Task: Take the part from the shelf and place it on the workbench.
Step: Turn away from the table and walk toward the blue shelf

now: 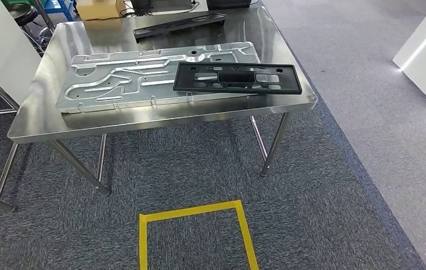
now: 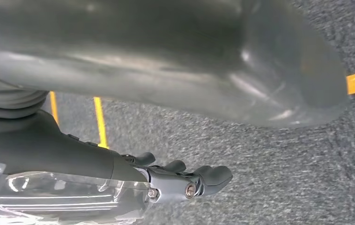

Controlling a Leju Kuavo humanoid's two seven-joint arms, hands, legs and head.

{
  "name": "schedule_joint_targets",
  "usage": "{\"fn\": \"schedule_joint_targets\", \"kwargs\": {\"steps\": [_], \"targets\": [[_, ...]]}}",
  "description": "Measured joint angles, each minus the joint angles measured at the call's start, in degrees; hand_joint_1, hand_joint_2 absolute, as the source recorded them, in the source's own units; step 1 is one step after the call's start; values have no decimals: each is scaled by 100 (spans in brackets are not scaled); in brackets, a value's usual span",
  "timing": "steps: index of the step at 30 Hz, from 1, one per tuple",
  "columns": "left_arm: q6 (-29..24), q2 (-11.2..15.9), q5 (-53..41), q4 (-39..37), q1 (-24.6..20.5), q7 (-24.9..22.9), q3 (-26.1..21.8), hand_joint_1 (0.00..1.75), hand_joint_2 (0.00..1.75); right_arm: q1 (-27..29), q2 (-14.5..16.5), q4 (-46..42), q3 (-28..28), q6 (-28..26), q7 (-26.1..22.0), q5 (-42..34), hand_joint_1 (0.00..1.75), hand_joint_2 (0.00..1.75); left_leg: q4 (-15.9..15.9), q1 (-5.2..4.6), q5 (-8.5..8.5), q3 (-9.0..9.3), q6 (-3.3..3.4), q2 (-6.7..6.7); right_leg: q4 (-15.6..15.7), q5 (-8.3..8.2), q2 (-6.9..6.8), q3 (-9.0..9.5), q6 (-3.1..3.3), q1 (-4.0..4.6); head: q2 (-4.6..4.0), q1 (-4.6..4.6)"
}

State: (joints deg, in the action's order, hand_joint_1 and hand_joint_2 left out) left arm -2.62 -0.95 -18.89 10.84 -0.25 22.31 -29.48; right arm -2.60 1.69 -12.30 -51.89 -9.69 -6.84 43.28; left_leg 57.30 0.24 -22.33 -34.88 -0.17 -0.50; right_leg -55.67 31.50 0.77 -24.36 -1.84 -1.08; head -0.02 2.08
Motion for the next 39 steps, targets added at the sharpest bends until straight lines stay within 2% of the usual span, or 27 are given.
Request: {"fn": "schedule_joint_targets", "kwargs": {"steps": [2, 3, 5, 7, 8, 9, 10, 12, 14, 15, 16, 18, 19, 21, 23, 24, 25, 26, 27, 28, 30, 31, 33, 34, 36, 38, 39], "targets": [[8, 15, -30, 0, -1, -3, 13, 0, 0, 3, 25, 13, -40, -2, -9, -8, 0, 0, 12, 16, 63, -45, -79, -2, 29, -56, -38, -68, 114, 15, 0, -1], [13, 22, -45, -1, -1, -7, 17, 0, 0, 3, 37, 19, -55, -2, -13, -9, 0, 0, 79, 26, -30, -91, -108, 1, 27, -115, -63, -134, 176, 16, 0, -1], [24, 31, -75, -2, -3, -14, 36, 0, 0, 4, 56, 28, -70, -3, -15, -9, 0, 0, 503, 51, -534, -241, -147, 12, 33, -255, -113, -293, 271, 21, 0, -1], [36, 36, -102, -2, -5, -15, 68, 0, 0, 18, 66, 33, -86, -3, -16, -9, 0, 0, 1245, 54, -1089, -389, -174, 19, 23, -398, -138, -483, 304, 56, 0, 0], [42, 39, -113, -2, -5, -15, 84, 0, 0, 25, 72, 36, -95, -3, -16, -9, 0, 0, 1551, 53, -1179, -400, -179, 19, 9, -470, -154, -587, 310, 76, 0, -1], [46, 43, -122, -2, -7, -14, 94, 0, 0, 29, 76, 39, -103, -3, -16, -9, 0, 0, 1707, 50, -1123, -336, -174, 18, -12, -539, -167, -697, 312, 96, 0, 0], [50, 47, -128, -2, -9, -12, 101, 0, 0, 29, 81, 42, -109, -3, -16, -9, 0, 0, 1668, 46, -965, -185, -156, 19, -41, -600, -177, -801, 310, 114, 0, 0], [55, 61, -142, 1, -26, 0, 108, 0, 0, 23, 104, 48, -119, 2, -15, -9, 0, 0, 1019, 21, -728, 399, -78, 24, -107, -706, -186, -985, 297, 142, 0, 0], [64, 84, -160, 3, -60, 22, 113, 0, 0, 18, 134, 52, -134, 7, -10, -9, 0, 0, 124, -21, -844, 1008, 12, 37, -155, -807, -197, -1089, 258, 162, 0, 0], [72, 95, -166, 4, -74, 33, 114, 0, 0, 17, 145, 53, -143, 7, -3, -9, 0, 0, -159, -46, -933, 1167, 55, 42, -160, -867, -207, -1116, 229, 158, 0, 0], [78, 102, -172, 3, -82, 42, 115, 0, 0, 21, 149, 53, -151, 6, 2, -9, 0, 0, -287, -59, -952, 1204, 90, 44, -152, -926, -215, -1133, 197, 152, 0, 0], [89, 108, -190, -3, -83, 50, 116, 0, 0, 31, 149, 55, -167, 2, 11, -14, 0, 0, -340, -52, -833, 1096, 171, 62, -133, -988, -197, -1192, 128, 143, 0, 0], [92, 111, -203, -7, -90, 49, 118, 0, 0, 34, 151, 56, -174, 3, 12, -17, 0, 0, -369, -35, -744, 1028, 210, 73, -198, -876, -170, -1249, 92, 142, 0, -1], [95, 117, -227, -9, -97, 20, 124, 0, 0, 46, 157, 60, -182, 13, 12, -12, 0, 0, -391, -17, -568, 857, 268, 95, -671, -344, -117, -1426, 10, 116, 0, -1], [90, 121, -241, -10, -84, -21, 132, 0, 0, 61, 160, 63, -184, 31, 14, 6, 0, 0, -359, -21, -430, 655, 277, 99, -1432, 151, -101, -1574, -56, 81, 0, -1], [87, 121, -244, -10, -82, -36, 135, 0, 0, 63, 160, 64, -185, 40, 14, 11, 0, 0, -326, -19, -371, 552, 266, 101, -1700, 192, -100, -1578, -79, 63, 0, -1], [80, 121, -247, -11, -85, -48, 140, 0, 0, 61, 161, 64, -185, 53, 20, 20, 0, 0, -288, -15, -323, 445, 252, 101, -1793, 102, -100, -1498, -98, 44, 0, -1], [70, 121, -250, -11, -89, -72, 144, 0, 0, 59, 161, 65, -185, 81, 40, 40, 0, 0, -243, -8, -283, 341, 232, 100, -1678, -70, -101, -1319, -112, 24, 0, -1], [57, 121, -256, -11, -95, -119, 146, 0, 0, 54, 161, 65, -185, 136, 91, 79, 0, 0, -192, -3, -251, 245, 207, 99, -1379, -226, -99, -1044, -120, 3, 0, -1], [42, 122, -265, -10, -99, -213, 148, 0, 0, 43, 161, 65, -178, 240, 208, 141, 0, 0, -140, -4, -228, 162, 180, 95, -948, -262, -92, -698, -118, -6, 0, 0], [11, 126, -299, -9, -107, -455, 149, 0, 0, 18, 167, 69, -147, 548, 582, 281, 0, 0, -50, -13, -178, 68, 111, 93, -174, -101, -74, -163, -42, 7, 0, -1], [-4, 128, -320, -9, -111, -578, 150, 0, 0, 8, 177, 75, -122, 729, 813, 344, 0, 0, -28, -17, -146, 48, 74, 93, 24, -11, -69, -46, 16, 24, 0, -1], [-27, 132, -366, -9, -118, -748, 151, 0, 0, 1, 218, 91, -78, 1052, 1212, 430, 0, 0, -16, -1, -89, 29, -6, 93, 77, -30, -85, -64, 144, 38, 0, -2], [-22, 131, -382, -9, -118, -800, 151, 0, 0, -2, 241, 97, -61, 1170, 1345, 460, 0, 0, 42, 12, -142, -7, -39, 91, 79, -67, -98, -92, 200, 37, 0, -1], [0, 128, -417, -9, -115, -849, 151, 0, 0, -4, 289, 103, -42, 1332, 1484, 491, 0, 0, 486, 36, -504, -185, -96, 87, 90, -145, -129, -161, 293, 37, 0, -1], [34, 127, -443, -9, -116, -854, 151, 0, 0, 4, 321, 104, -37, 1392, 1502, 496, 0, 87, 1285, 42, -974, -456, -132, 87, 72, -201, -145, -249, 329, 62, 0, 0], [49, 126, -452, -9, -114, -854, 152, 0, 0, 7, 333, 104, -37, 1401, 1504, 495, 0, 131, 1583, 42, -1090, -533, -139, 87, 57, -221, -148, -293, 335, 77, 0, 0]]}}
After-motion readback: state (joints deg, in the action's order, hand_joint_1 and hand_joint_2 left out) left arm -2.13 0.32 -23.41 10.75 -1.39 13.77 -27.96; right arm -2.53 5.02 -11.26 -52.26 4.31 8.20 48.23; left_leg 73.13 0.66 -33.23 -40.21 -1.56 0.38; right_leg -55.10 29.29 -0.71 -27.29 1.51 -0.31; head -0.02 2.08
